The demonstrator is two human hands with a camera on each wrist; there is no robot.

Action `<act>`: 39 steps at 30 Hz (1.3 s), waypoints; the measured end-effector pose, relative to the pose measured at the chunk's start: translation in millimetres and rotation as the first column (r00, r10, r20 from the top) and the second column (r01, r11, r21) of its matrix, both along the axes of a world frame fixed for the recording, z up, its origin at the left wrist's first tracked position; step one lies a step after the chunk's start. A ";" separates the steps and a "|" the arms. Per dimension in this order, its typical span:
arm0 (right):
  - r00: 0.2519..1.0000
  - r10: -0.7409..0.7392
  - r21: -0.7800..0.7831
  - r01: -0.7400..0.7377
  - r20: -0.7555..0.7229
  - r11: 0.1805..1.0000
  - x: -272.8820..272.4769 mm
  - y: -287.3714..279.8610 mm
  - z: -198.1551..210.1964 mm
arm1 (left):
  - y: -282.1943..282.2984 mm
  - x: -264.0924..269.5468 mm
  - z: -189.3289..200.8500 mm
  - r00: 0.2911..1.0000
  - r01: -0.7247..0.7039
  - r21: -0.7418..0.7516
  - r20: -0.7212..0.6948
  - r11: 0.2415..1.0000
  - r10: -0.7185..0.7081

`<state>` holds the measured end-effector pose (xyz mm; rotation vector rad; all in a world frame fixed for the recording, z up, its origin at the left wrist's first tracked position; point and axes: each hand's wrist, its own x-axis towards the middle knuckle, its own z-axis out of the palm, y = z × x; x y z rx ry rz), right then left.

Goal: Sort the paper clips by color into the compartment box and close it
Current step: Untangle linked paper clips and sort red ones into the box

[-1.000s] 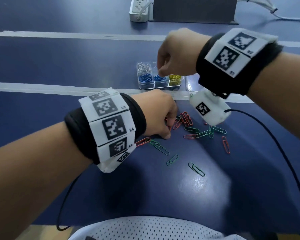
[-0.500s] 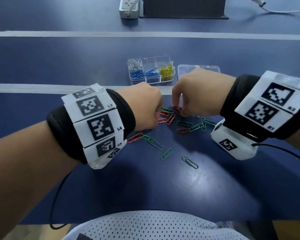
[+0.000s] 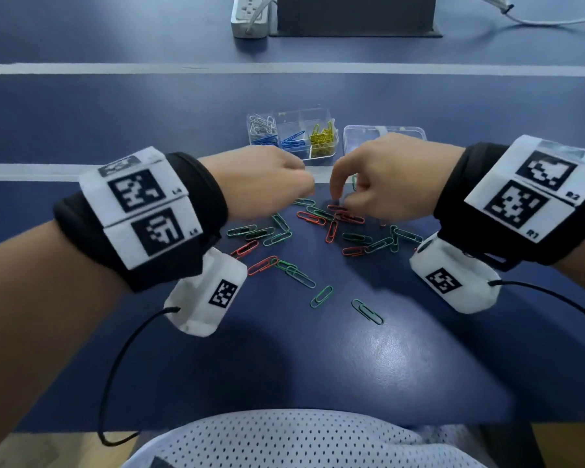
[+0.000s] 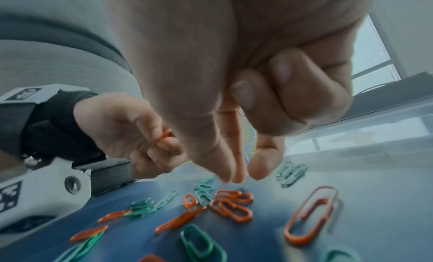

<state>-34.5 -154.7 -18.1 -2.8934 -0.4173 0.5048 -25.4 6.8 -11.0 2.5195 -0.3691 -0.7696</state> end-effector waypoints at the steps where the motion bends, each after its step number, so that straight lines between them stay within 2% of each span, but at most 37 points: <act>1: 1.000 -0.002 0.006 0.002 -0.004 1.000 0.7 0.0 0.0 | 0.4 2.6 0.2 0.990 -0.066 -0.089 -0.131 0.994 0.054; 3: 1.000 0.006 0.000 -0.006 -0.026 1.000 0.6 0.8 -0.2 | 2.1 3.2 3.0 0.943 -0.147 -0.207 -0.324 0.967 0.074; 5: 0.999 0.025 -0.018 -0.026 -0.020 1.000 0.7 2.8 -1.0 | 4.5 2.2 2.9 0.906 -0.164 -0.299 -0.423 0.940 0.023; 10: 0.999 0.020 -0.038 -0.022 -0.035 0.999 2.9 3.4 2.6 | 2.9 -1.0 -3.4 0.880 -0.207 -0.402 -0.474 0.892 -0.009; 15: 0.996 -0.061 0.066 0.065 -0.066 0.996 4.6 -4.7 10.9 | 2.2 -0.1 -8.6 0.909 -0.229 -0.501 -0.417 0.834 -0.002; 18: 0.993 -0.050 0.036 0.054 -0.105 0.998 2.6 -7.4 11.9 | 3.1 2.9 -11.1 0.935 -0.197 -0.542 -0.356 0.817 -0.010; 24: 0.997 0.036 -0.042 -0.038 -0.065 0.998 -3.7 4.7 8.9 | 4.0 10.9 -15.1 0.968 -0.137 -0.499 -0.249 0.856 0.010; 29: 0.991 0.130 -0.080 -0.129 0.016 0.988 -5.9 11.3 5.3 | 7.8 15.4 -15.3 0.968 -0.171 -0.522 -0.247 0.836 0.043; 32: 0.992 0.123 -0.093 -0.122 0.000 0.988 -7.2 10.7 5.7 | 9.9 19.2 -13.9 0.970 -0.150 -0.511 -0.241 0.846 0.026; 39: 0.994 0.088 -0.115 -0.094 -0.059 0.989 -2.0 9.3 1.6 | 14.8 33.9 -6.0 0.983 0.010 -0.367 -0.166 0.930 -0.076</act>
